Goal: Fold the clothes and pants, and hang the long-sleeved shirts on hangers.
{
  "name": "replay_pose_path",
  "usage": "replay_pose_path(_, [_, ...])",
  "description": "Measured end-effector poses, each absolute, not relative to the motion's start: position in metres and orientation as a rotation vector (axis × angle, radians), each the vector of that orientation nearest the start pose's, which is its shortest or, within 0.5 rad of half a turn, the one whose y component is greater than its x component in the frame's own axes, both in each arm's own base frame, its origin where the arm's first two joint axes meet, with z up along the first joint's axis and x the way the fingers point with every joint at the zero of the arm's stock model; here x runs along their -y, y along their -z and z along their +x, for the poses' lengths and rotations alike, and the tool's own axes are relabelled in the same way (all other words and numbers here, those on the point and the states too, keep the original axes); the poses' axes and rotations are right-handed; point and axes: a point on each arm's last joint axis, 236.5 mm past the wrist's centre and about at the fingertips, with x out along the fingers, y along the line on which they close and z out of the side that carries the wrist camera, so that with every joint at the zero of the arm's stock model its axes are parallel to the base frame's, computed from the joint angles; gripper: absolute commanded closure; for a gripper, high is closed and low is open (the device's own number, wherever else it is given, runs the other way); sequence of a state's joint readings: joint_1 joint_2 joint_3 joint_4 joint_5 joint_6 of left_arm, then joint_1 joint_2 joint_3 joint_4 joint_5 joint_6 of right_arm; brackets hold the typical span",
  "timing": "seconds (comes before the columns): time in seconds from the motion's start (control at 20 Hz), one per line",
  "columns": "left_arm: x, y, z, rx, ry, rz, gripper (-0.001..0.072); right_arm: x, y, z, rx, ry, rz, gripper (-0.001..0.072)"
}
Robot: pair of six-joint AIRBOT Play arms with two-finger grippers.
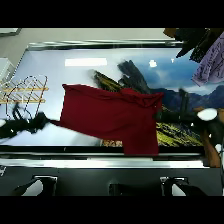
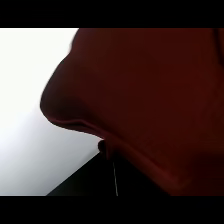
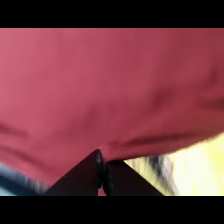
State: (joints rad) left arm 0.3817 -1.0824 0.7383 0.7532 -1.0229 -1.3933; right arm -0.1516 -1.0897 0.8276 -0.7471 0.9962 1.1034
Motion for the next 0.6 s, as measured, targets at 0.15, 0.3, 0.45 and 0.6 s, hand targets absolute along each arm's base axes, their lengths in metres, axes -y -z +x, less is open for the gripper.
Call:
replay_pose_path(0.15, [0.006,-0.104,0.4,-0.853,0.135,-0.822,0.0694,-0.088,-0.129,0.407,-0.801,-0.422,0.342,0.0682])
replay_pose_path(0.3, [0.0,-0.231,0.417,-0.612,0.177,-0.723,0.0694,-0.084,-0.242,0.409,-0.6,-0.423,0.21,0.0682])
replay_pose_path(0.45, [-0.005,-0.354,0.389,-0.382,0.15,-0.608,0.0695,-0.087,-0.341,0.366,-0.42,-0.43,0.117,0.0682])
replay_pose_path(0.6, [-0.015,-0.433,0.329,-0.221,0.039,-0.507,0.0695,-0.087,-0.422,0.294,-0.226,-0.403,0.065,0.0682])
